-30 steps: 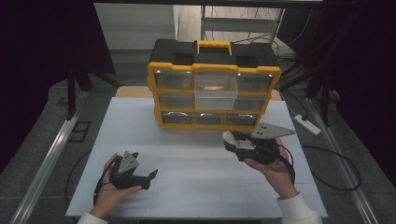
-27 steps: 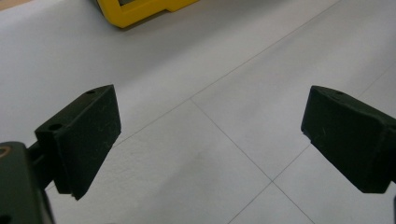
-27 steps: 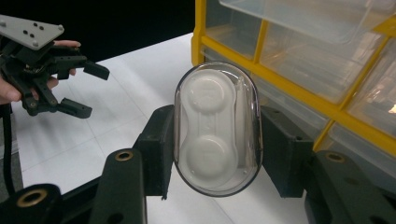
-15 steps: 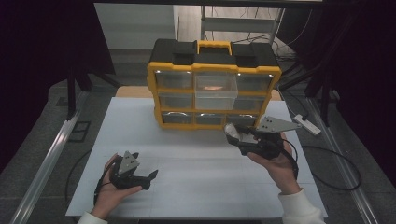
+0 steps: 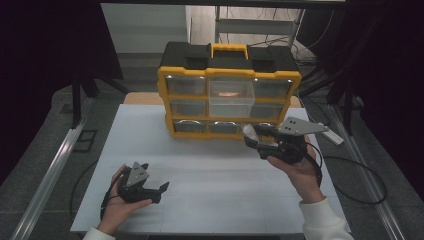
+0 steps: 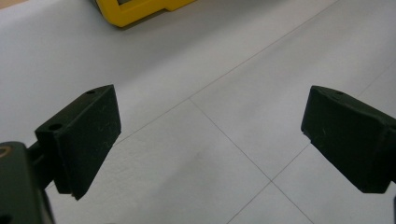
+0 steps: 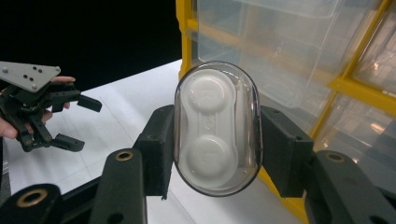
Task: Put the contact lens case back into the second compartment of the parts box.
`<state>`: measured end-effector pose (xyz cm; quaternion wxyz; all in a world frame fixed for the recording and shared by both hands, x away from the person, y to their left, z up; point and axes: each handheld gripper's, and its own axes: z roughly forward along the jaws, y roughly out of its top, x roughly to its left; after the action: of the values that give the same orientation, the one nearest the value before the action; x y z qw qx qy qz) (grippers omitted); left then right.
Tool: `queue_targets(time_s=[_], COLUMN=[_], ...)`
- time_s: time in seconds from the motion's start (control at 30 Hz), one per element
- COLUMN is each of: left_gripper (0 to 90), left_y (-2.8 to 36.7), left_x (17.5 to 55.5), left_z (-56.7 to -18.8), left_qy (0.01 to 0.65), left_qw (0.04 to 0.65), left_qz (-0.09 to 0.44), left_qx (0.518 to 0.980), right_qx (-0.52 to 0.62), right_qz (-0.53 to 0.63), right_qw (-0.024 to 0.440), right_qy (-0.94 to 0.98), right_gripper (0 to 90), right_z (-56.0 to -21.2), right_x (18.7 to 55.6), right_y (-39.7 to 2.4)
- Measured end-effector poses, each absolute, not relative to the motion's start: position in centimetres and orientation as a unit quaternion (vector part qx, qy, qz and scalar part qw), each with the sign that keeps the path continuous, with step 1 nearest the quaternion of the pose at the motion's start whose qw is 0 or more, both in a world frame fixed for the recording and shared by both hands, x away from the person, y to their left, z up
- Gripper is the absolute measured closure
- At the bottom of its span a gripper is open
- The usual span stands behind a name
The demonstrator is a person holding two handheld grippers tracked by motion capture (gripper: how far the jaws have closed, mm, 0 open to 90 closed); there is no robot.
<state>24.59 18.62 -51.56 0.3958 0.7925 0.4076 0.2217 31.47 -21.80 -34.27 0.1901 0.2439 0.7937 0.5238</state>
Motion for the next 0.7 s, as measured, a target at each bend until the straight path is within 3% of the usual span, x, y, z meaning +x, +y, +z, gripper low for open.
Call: queue_targets(time_s=[0.7], left_gripper=[5.5], left_y=[18.7], left_x=[24.6], left_z=[-51.5], left_qy=[0.407], left_qw=[0.396], left_qz=[0.221], left_qx=[0.793], right_qx=[0.239], right_qz=[0.538], right_qw=[0.197], right_qy=[0.784], right_gripper=[48.7], right_z=[-32.7], right_x=[31.7], right_y=[-21.4])
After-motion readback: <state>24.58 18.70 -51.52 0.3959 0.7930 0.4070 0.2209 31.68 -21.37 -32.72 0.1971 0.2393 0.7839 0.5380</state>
